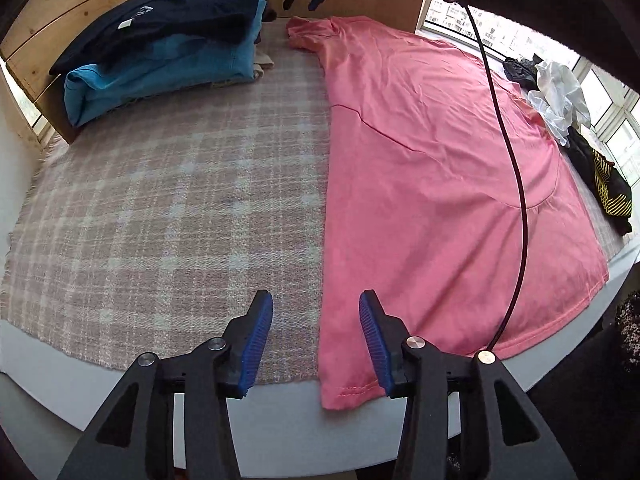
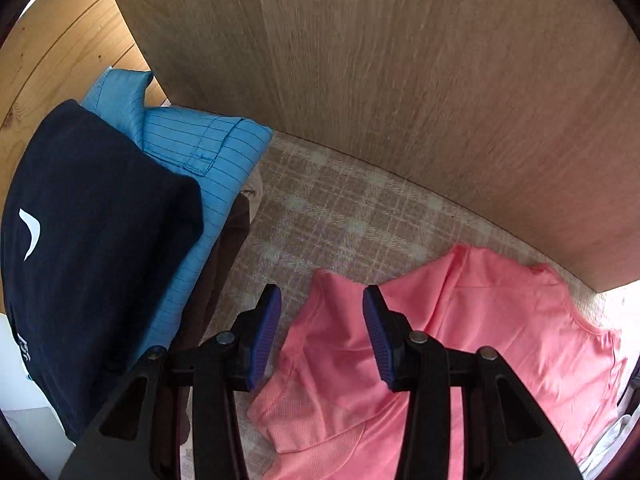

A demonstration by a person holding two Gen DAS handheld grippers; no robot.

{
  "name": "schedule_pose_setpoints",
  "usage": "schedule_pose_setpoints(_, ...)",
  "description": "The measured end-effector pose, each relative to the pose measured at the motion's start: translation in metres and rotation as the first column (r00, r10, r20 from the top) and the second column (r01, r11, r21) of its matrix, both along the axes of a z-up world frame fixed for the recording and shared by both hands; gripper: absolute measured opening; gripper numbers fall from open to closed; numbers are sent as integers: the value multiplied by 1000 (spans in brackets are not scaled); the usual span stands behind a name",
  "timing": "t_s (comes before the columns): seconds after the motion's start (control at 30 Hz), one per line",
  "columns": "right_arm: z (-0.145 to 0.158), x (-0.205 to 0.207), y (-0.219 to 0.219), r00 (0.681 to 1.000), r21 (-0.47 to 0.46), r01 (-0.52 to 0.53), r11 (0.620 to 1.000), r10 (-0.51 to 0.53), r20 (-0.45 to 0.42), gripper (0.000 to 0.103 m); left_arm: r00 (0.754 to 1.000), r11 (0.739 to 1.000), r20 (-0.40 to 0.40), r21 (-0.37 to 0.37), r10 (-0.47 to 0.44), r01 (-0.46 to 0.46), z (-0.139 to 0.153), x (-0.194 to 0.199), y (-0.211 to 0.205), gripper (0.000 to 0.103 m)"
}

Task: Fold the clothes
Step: 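Grasp the shirt's shoulder edge with the right gripper while the left gripper grasps the hem edge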

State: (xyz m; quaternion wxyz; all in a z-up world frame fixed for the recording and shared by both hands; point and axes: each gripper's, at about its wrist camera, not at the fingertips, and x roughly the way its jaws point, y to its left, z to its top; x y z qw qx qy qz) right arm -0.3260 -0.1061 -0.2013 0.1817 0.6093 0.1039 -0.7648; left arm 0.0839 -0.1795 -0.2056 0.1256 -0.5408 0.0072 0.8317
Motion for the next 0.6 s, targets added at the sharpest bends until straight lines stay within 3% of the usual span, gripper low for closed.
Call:
schedule_pose_setpoints(0.13, -13, -3, -10, 999, 105, -34, 994, 35, -5, 42, 1000, 1000, 9, 7, -28, 28, -4, -5, -4, 43)
schedule_pose_setpoints(0.4, -36, 5, -13, 991, 149, -132, 980, 129, 27, 41, 1000, 999, 19, 25, 20, -21, 1, -1, -20, 43)
schedule_pose_setpoints(0.43, -35, 7, -12, 989, 146, -147, 978, 144, 32, 37, 999, 999, 22, 28, 31, -31, 1, 0, -23, 44)
schedule_pose_setpoints(0.53, -30, 11, -7, 986, 158, -166, 973, 164, 29, 7, 999, 999, 35, 45, 23, -25, 0, 3, -23, 48)
schedule_pose_setpoints(0.6, -24, 13, -2, 986, 147, -168, 975, 166, 22, 7, 999, 998, 44, 53, 13, -15, -1, 4, -22, 48)
